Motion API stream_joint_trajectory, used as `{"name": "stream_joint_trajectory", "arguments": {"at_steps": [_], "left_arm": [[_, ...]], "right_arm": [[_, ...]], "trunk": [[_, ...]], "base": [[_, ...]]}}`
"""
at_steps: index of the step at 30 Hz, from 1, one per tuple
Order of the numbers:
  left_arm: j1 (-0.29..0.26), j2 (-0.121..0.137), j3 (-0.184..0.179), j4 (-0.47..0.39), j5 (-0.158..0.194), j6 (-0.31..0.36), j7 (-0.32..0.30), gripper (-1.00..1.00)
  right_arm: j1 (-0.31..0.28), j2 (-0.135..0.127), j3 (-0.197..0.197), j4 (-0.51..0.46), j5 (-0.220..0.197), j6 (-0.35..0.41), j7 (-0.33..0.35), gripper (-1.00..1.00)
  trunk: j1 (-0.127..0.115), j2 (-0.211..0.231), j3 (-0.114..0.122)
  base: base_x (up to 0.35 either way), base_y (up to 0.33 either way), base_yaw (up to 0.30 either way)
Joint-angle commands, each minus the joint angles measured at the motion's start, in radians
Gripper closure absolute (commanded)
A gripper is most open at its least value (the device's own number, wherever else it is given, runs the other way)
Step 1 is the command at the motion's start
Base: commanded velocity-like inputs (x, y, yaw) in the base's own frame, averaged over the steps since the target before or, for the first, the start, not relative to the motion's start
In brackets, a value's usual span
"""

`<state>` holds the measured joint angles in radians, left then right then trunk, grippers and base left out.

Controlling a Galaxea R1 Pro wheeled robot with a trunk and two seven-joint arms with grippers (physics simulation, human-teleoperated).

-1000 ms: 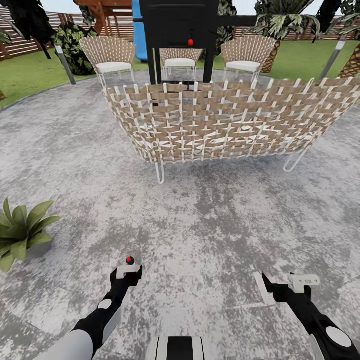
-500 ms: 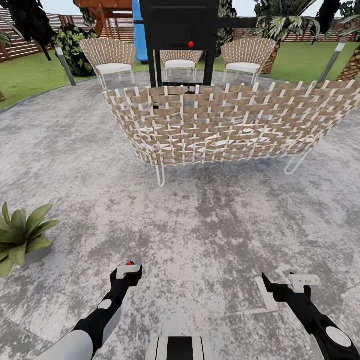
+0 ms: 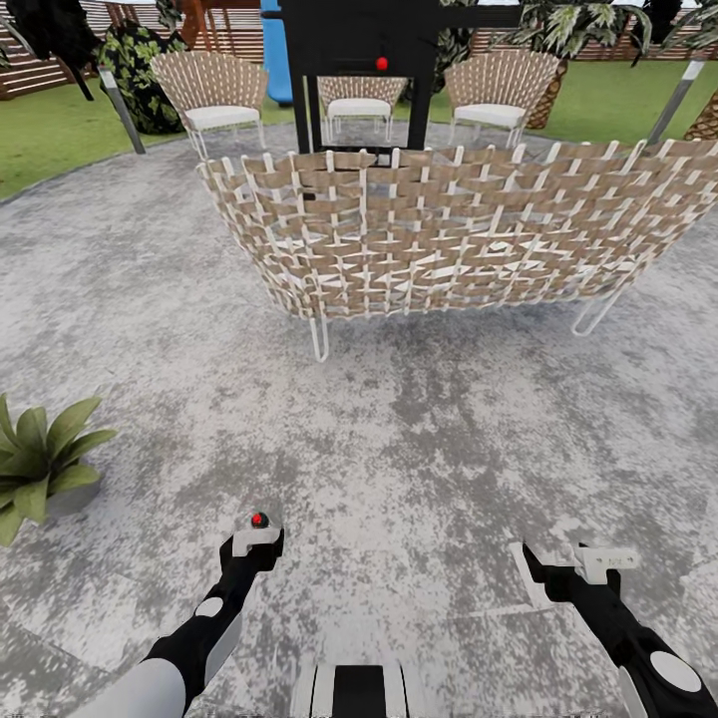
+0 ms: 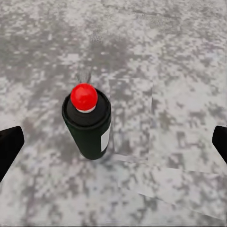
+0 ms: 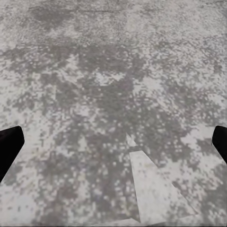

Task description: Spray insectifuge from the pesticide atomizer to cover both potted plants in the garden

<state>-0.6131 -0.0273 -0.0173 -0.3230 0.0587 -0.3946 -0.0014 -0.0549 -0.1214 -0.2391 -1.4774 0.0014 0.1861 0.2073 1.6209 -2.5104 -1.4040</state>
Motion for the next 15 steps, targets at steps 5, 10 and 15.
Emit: {"name": "stream_joint_trajectory", "arguments": {"at_steps": [5, 10, 15], "left_arm": [[-0.001, 0.0, -0.002, 0.001, 0.006, -0.004, 0.0, -1.0], [-0.001, 0.0, -0.002, 0.001, 0.006, -0.004, 0.0, -1.0], [-0.001, -0.002, -0.004, 0.0, 0.005, -0.003, -0.001, -1.0]], "right_arm": [[0.0, 0.001, -0.002, -0.001, 0.0, 0.006, 0.006, -1.0], [0.0, 0.0, -0.002, -0.001, 0.0, 0.006, 0.006, -1.0], [0.0, 0.001, -0.001, 0.001, 0.0, 0.005, 0.006, -1.0]], "trunk": [[0.002, -0.001, -0.028], [0.002, -0.002, -0.039], [0.002, -0.002, -0.04]], "base": [[0.0, 0.0, 0.0], [0.0, 0.0, 0.0], [0.0, 0.0, 0.0]]}}
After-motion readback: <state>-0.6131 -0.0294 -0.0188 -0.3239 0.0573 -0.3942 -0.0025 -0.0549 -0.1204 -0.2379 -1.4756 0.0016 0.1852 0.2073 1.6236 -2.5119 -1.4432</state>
